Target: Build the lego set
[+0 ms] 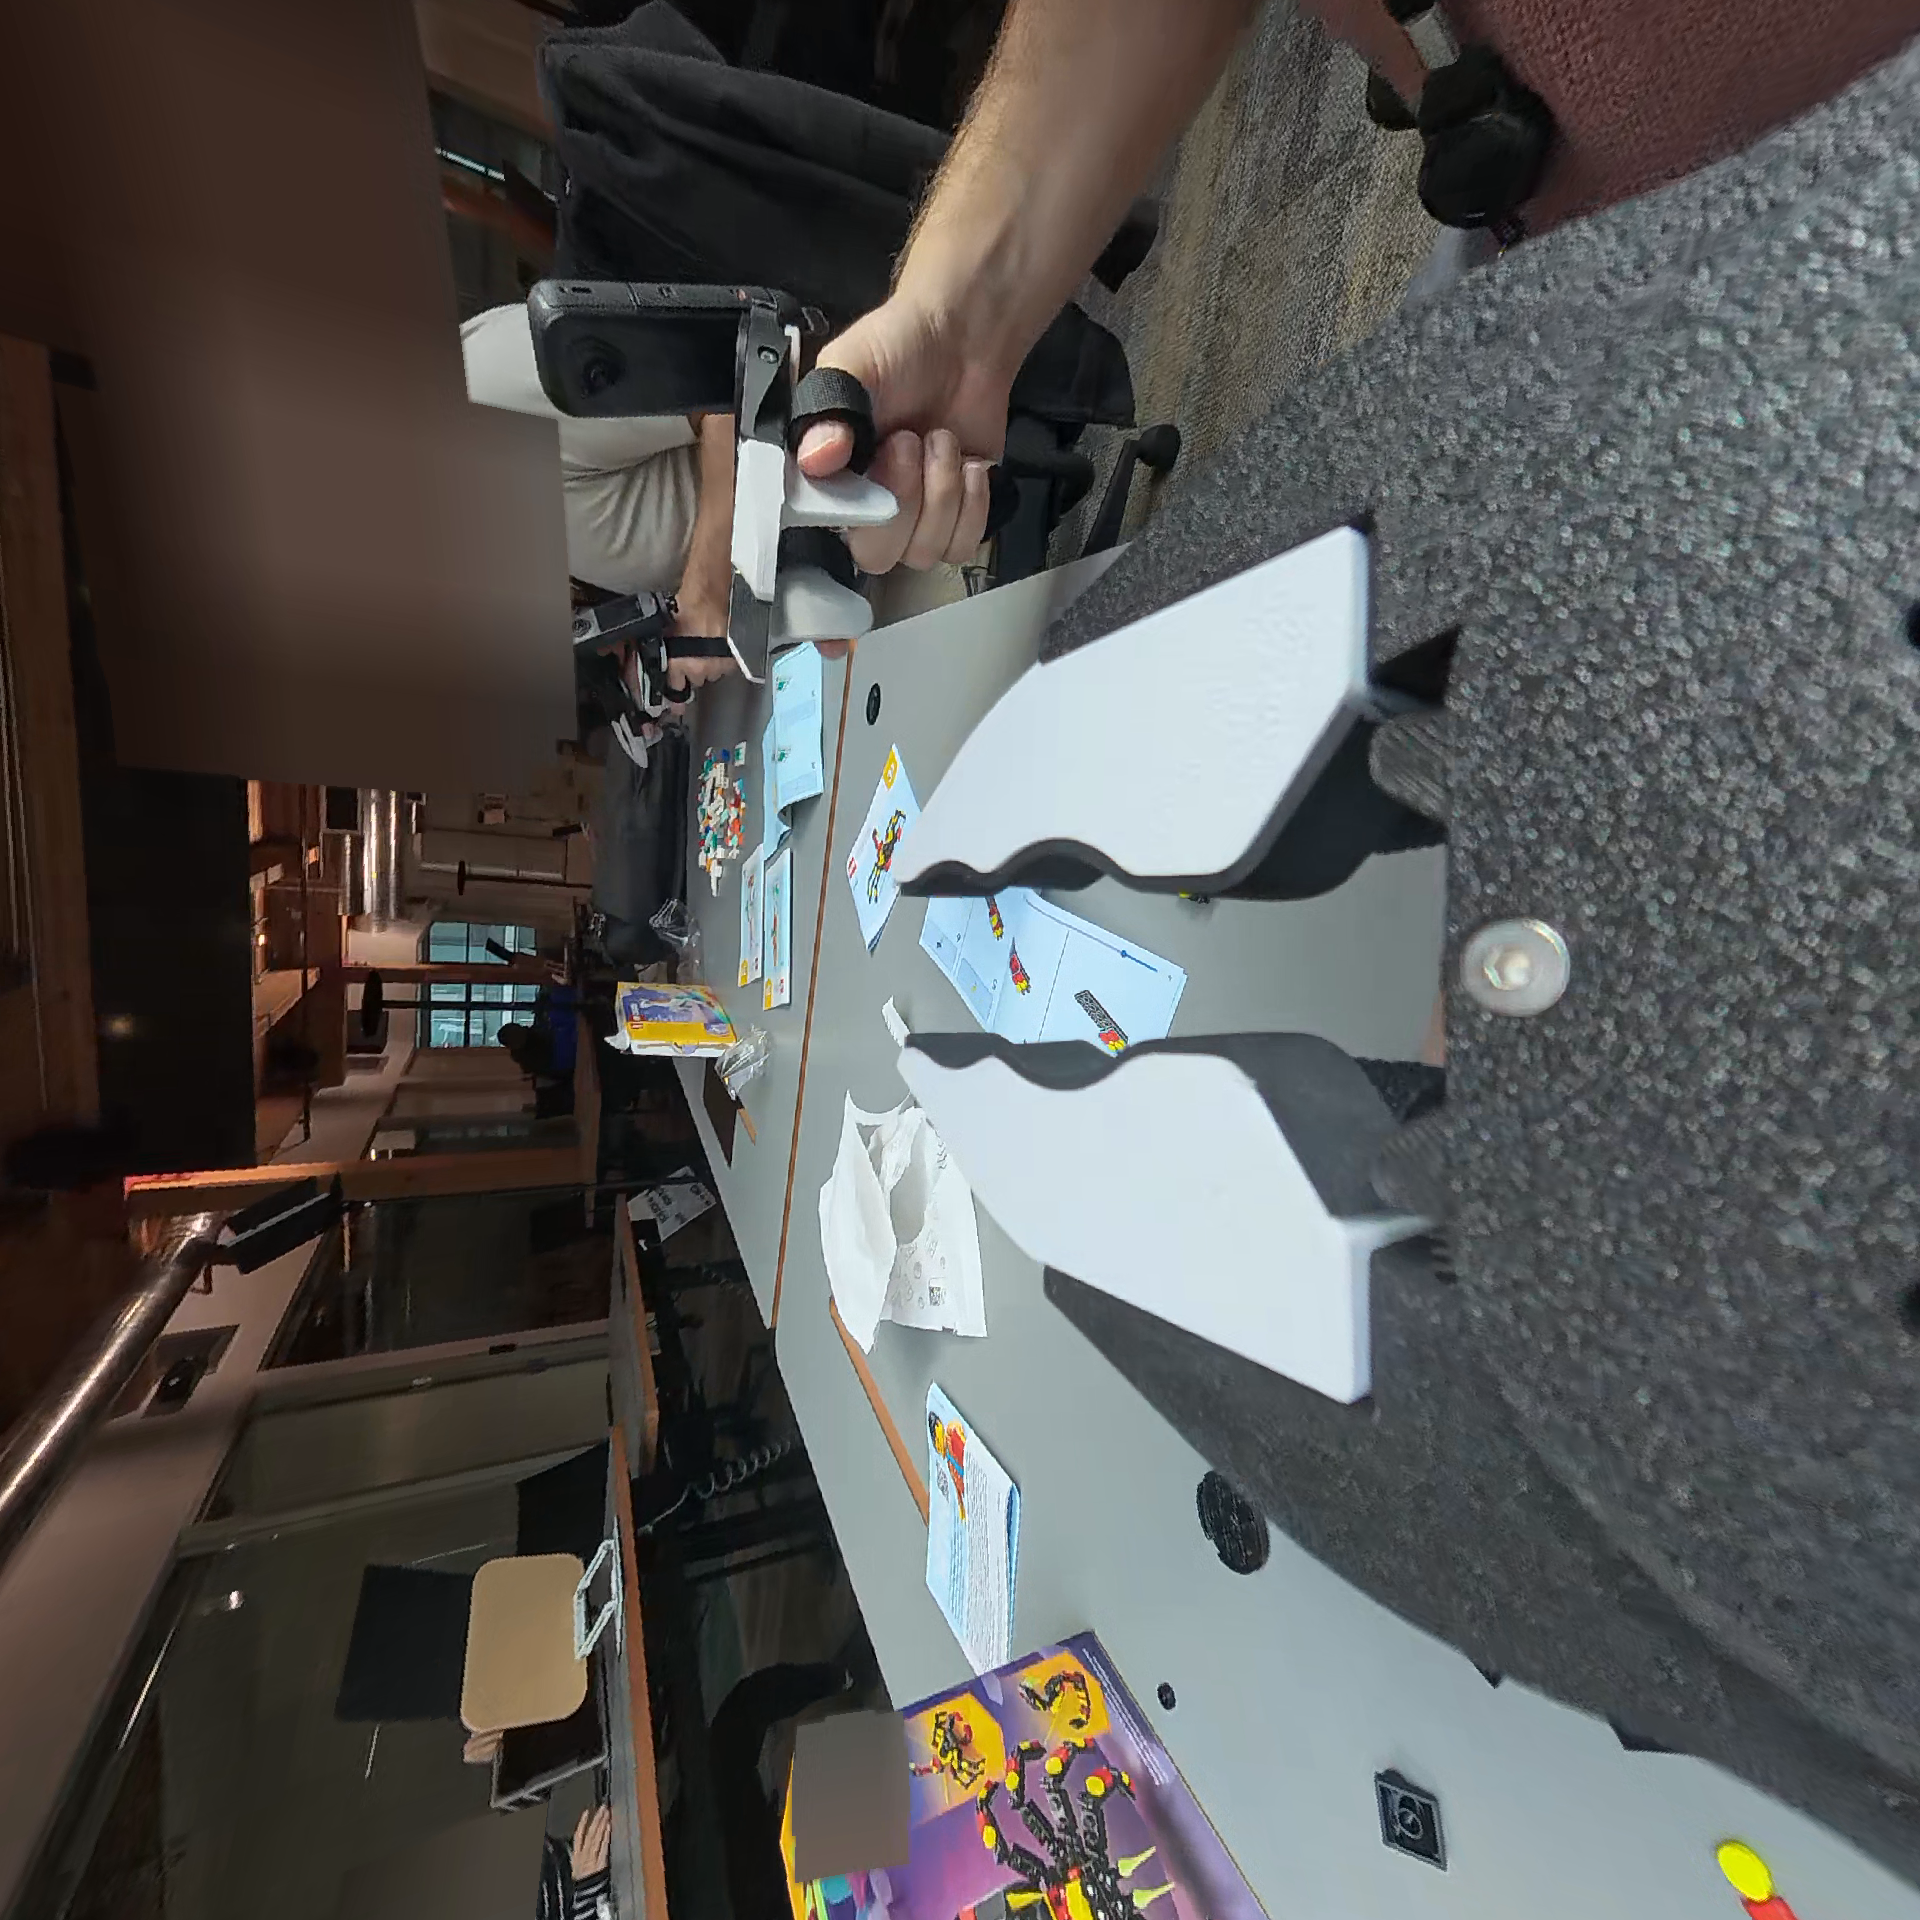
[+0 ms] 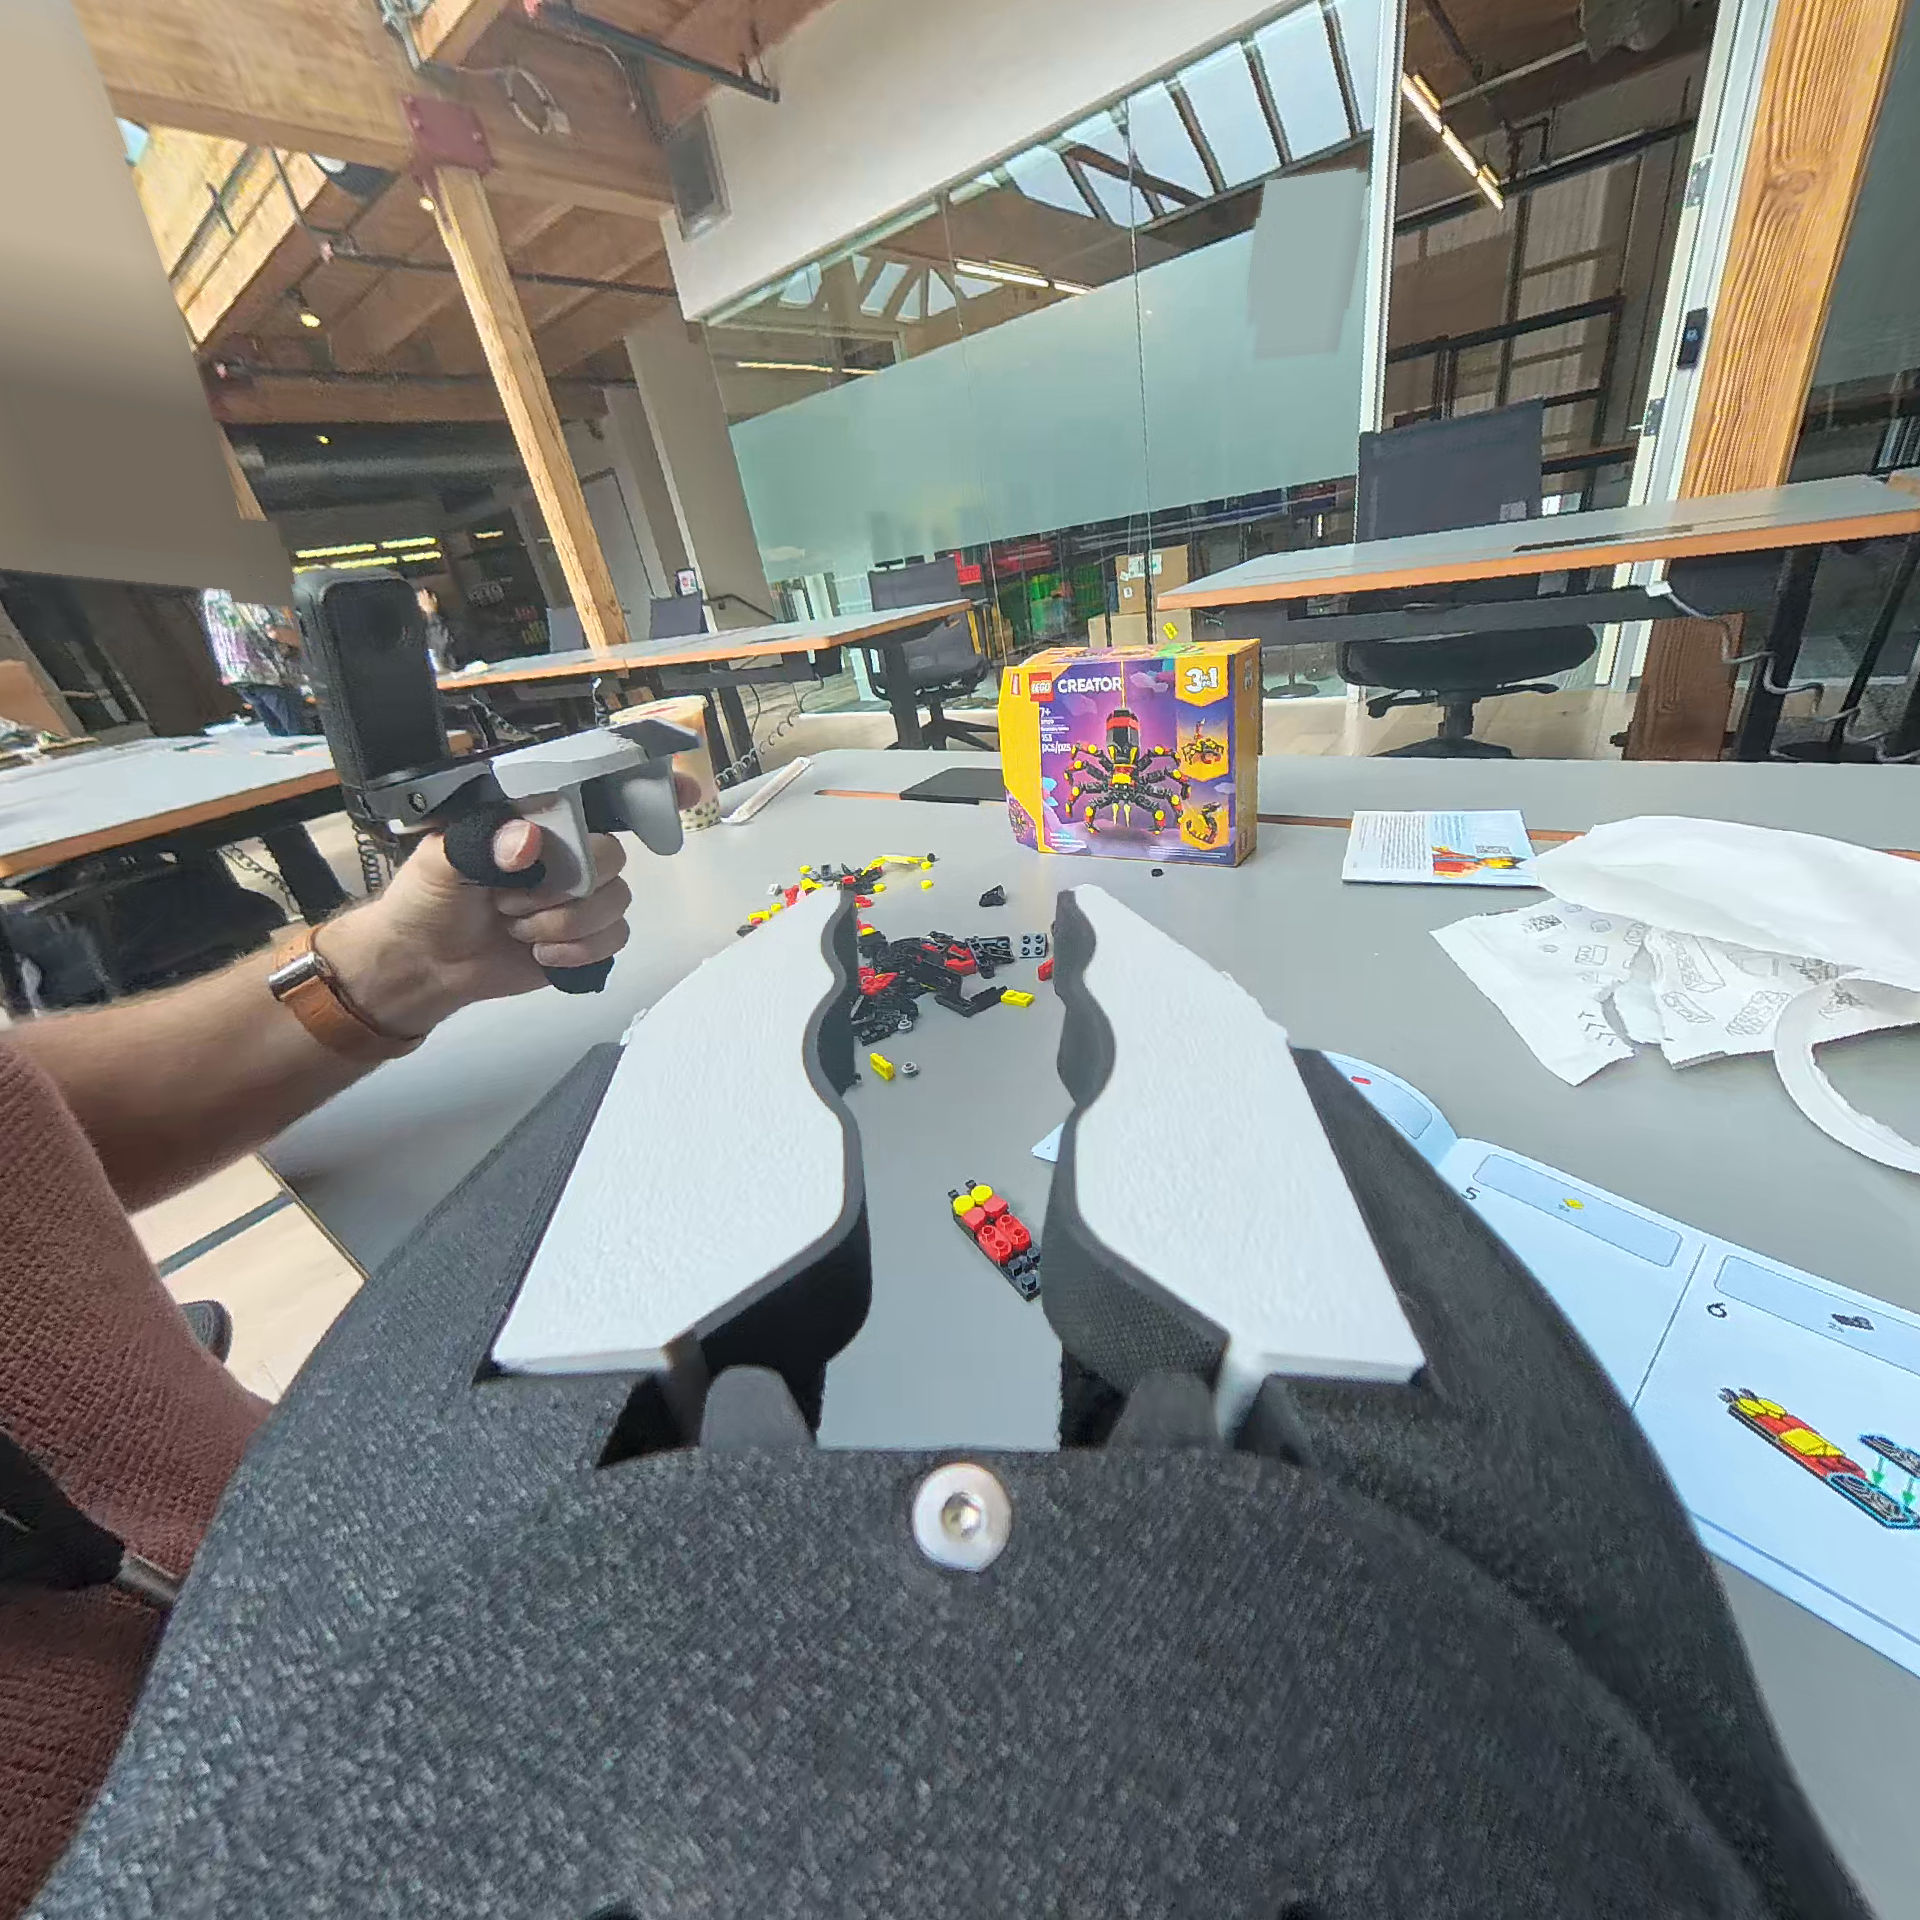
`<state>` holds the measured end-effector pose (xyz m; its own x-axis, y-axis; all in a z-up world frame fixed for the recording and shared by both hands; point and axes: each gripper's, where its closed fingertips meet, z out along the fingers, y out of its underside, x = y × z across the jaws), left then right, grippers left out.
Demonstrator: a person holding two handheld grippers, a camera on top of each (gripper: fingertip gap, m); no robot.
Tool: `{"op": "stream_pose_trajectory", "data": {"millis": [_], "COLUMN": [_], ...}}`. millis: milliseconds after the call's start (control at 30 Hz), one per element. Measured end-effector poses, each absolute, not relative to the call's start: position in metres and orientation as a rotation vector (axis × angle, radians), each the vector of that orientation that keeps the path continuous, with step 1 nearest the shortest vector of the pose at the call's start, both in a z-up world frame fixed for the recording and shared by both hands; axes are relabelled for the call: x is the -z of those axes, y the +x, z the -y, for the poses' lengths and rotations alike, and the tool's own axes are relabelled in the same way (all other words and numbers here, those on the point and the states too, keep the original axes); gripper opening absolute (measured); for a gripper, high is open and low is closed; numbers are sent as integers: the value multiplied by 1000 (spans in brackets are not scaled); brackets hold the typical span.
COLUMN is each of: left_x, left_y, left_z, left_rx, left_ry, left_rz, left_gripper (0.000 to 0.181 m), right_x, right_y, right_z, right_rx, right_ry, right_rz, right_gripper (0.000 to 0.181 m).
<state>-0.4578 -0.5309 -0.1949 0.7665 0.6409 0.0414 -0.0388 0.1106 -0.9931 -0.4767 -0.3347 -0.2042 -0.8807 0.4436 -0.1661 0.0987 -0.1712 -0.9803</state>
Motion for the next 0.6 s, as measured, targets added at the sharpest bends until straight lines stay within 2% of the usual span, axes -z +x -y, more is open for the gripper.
{"op": "stream_pose_trajectory", "data": {"millis": [133,400,600], "left_x": [198,210,249], "left_y": [-436,-400,-394], "left_z": [542,550,551], "left_rx": [-630,-709,-1029], "left_ry": [-1346,-1321,-1545], "left_rz": [615,748,891], "left_gripper": [26,61,53], "right_x": [200,219,261], "right_y": [-471,-444,-431], "right_z": [328,325,356], "right_rx": [-2147,-2031,-1698], "right_ry": [-589,-565,-504], "right_rz": [1828,1854,1969], "right_gripper": [38,45,41]}}
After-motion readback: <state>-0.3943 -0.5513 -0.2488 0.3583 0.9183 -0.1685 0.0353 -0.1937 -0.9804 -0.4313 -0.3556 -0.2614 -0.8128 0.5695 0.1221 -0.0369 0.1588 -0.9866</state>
